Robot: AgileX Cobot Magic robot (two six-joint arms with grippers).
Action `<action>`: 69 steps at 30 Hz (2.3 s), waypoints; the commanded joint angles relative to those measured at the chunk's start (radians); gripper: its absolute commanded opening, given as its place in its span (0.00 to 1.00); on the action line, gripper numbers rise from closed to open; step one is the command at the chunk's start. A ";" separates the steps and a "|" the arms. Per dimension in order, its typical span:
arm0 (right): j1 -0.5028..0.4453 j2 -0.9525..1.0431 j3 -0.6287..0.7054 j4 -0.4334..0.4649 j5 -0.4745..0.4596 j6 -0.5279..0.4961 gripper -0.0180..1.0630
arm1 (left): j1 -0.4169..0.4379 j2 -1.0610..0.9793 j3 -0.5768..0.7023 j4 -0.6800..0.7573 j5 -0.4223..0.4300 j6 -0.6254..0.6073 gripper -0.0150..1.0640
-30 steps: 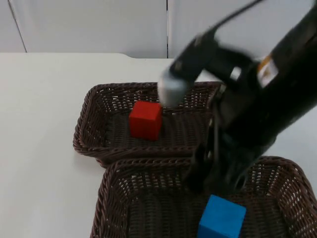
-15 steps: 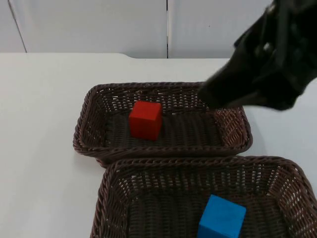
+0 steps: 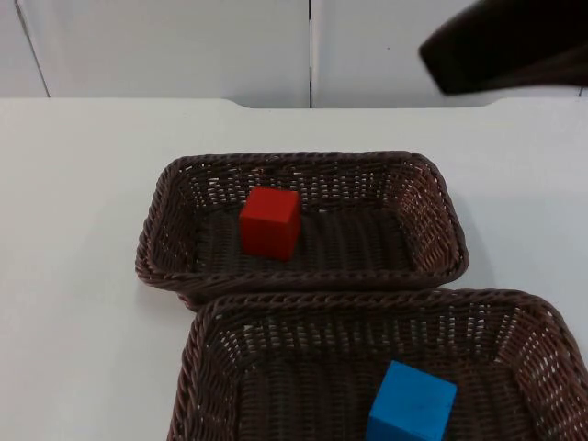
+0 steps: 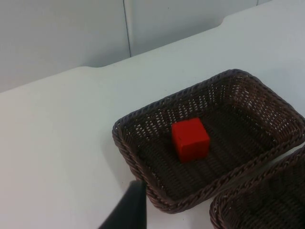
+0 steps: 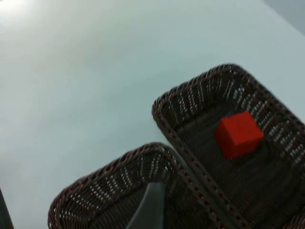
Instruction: Pick up one cube with the left hand and place it into the upper basket. Pick up one cube with the right hand and place it into the lower basket.
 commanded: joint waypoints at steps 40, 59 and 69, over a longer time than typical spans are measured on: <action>0.007 -0.647 0.356 -0.013 0.033 0.115 0.74 | -0.003 -0.414 0.037 -0.021 0.306 0.071 0.99; 0.007 -0.704 0.412 -0.035 0.089 0.156 0.74 | -0.003 -0.633 0.151 -0.013 0.417 -0.008 0.99; 0.007 -0.704 0.412 -0.059 0.130 0.155 0.74 | -0.003 -0.633 0.197 -0.023 0.420 -0.023 0.99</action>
